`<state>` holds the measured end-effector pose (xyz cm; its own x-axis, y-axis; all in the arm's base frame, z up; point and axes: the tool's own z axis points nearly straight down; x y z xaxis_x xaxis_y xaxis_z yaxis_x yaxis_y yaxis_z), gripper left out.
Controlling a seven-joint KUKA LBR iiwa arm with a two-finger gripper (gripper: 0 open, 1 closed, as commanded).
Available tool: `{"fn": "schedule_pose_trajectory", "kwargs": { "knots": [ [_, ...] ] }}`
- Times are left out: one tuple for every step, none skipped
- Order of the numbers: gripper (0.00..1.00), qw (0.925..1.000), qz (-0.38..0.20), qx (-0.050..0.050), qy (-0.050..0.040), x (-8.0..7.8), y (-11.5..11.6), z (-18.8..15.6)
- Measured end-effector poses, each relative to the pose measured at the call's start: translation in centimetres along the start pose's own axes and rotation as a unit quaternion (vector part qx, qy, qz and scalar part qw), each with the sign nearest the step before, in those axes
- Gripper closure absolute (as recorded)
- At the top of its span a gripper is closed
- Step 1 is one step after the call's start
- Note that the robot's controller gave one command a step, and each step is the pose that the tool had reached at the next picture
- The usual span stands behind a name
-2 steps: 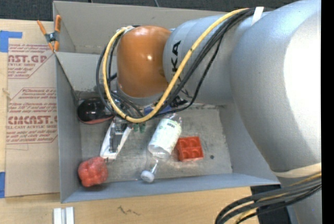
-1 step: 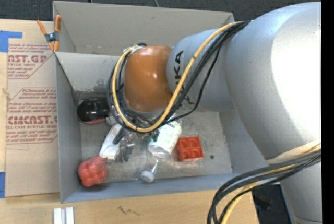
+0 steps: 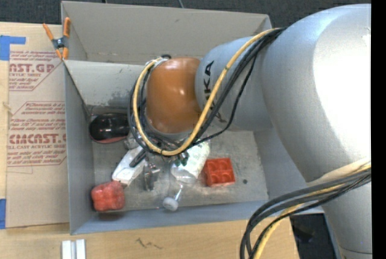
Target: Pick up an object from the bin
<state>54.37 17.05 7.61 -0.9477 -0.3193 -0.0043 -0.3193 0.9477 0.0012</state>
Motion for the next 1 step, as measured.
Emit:
{"fn": "schedule_pose_trajectory", "kwargs": {
  "knots": [
    [0.0, 0.999, -0.045, 0.0, -0.0001, -0.05, 1.5, -2.53]
  ]
}}
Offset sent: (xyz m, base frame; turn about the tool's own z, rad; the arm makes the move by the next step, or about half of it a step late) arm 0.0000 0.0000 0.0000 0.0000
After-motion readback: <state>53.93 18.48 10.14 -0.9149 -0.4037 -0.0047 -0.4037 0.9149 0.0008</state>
